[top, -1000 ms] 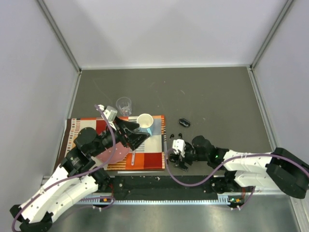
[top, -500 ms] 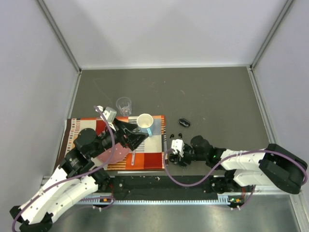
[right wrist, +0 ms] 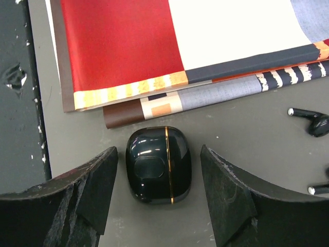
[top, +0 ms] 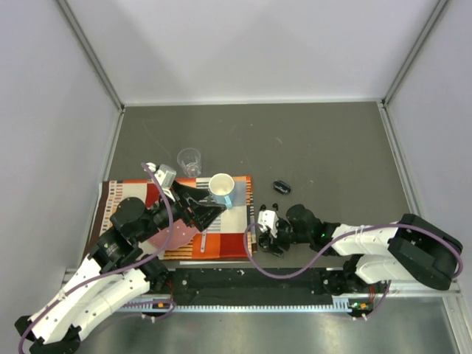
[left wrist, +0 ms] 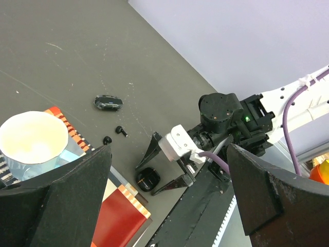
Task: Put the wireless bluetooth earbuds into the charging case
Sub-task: Pick up the charging case at the center of the board.
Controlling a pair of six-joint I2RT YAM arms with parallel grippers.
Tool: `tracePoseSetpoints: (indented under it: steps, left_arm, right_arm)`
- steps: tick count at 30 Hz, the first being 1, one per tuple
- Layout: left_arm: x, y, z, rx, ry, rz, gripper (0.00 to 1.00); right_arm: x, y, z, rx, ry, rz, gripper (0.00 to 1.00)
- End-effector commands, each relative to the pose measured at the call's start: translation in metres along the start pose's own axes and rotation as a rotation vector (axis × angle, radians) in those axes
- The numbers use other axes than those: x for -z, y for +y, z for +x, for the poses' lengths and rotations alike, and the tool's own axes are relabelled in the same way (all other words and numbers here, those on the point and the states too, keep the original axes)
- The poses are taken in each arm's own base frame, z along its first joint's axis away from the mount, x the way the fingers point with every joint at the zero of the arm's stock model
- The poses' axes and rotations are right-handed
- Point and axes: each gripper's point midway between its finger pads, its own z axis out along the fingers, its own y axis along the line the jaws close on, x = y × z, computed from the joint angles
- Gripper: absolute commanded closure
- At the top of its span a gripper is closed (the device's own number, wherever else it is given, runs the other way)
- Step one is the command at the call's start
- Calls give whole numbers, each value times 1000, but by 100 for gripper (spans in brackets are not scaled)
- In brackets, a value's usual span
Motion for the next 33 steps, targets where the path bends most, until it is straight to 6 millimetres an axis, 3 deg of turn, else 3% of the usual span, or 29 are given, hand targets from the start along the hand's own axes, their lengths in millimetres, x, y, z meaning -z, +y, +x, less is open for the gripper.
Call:
tracePoseSetpoints:
  steps: [1,6,23,29,33]
  left_arm:
    - [0,-8,-11,-19,-29,29,2]
    - [1,-7,-10,-34,-24,26,2]
    - [-1,-5,-10,-34,-26,18,2]
    - [-1,-5,-8,-33,-21,22,2]
    - [-1,-5,-8,-32,-20,24,2]
  right_arm:
    - [-4,-7,-15,-45,-16,18,34]
    - [-4,-15,-12,-64,-13,74,35]
    - [1,-13,-24,-137,-10,66,37]
    - [-2,-5,-27,-132,37,49,43]
    - [-2,0,-29,-120,45,39,41]
